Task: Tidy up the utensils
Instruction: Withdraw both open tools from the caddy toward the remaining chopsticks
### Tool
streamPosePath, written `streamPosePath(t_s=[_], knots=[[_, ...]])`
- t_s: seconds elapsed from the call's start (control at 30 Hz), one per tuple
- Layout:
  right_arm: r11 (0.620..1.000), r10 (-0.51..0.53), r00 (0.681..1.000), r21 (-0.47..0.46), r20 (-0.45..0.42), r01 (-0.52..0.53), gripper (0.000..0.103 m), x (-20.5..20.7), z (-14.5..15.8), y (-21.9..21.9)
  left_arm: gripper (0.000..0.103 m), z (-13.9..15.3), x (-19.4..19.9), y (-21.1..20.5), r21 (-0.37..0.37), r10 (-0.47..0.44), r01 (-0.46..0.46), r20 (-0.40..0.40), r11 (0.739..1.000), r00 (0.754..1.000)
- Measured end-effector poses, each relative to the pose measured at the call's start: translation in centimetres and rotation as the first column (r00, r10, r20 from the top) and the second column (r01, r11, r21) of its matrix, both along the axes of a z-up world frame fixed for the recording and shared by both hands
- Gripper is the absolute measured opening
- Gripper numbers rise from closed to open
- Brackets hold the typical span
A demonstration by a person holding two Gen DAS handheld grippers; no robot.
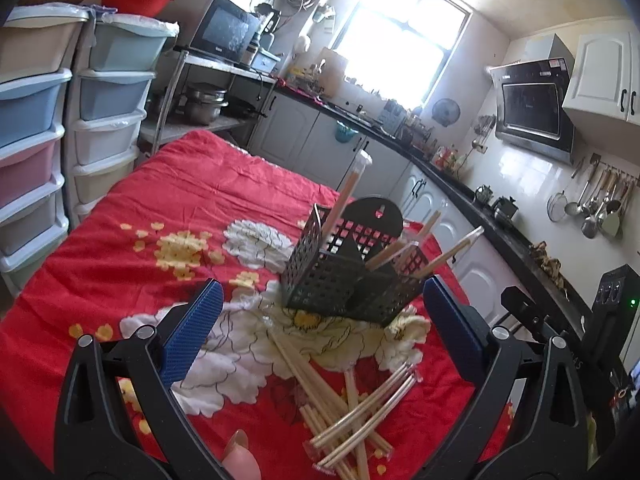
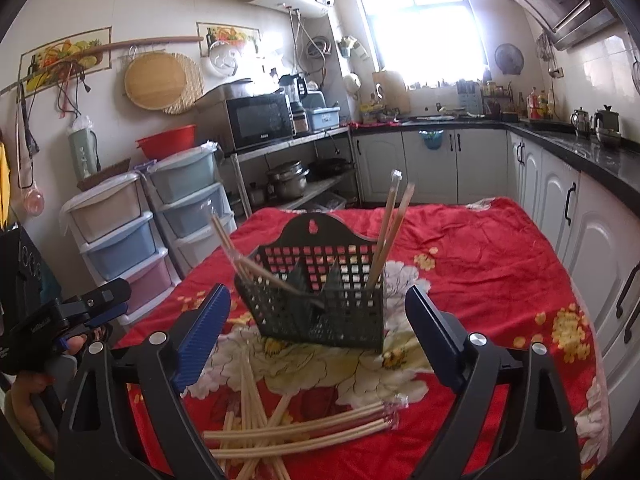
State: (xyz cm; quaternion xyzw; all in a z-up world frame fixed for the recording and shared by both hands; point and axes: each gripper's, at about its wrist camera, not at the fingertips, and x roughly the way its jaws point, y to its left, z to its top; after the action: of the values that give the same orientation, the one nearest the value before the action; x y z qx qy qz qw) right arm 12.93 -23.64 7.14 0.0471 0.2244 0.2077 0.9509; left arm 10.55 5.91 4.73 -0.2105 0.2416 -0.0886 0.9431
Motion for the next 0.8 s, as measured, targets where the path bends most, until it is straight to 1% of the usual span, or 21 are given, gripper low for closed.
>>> streamPosePath(t_s=[0.5,0.8], knots=[[1.000,0.016,0.996,-0.019,-0.088,-0.017,0.088,-1.0,-2.6,0.2,0.092,-2.6,-0.6,0.7,-0.022,0.000,-0.001,-0.074,1.000,0.997],[0.999,0.013,0.988,-0.037,-0.157,-0.019,0.088,-0.9,-4.3,-0.1,0.092,-4.3,-1.0,1.6,-0.047,0.003,-0.009,-0.122,0.999,0.993]])
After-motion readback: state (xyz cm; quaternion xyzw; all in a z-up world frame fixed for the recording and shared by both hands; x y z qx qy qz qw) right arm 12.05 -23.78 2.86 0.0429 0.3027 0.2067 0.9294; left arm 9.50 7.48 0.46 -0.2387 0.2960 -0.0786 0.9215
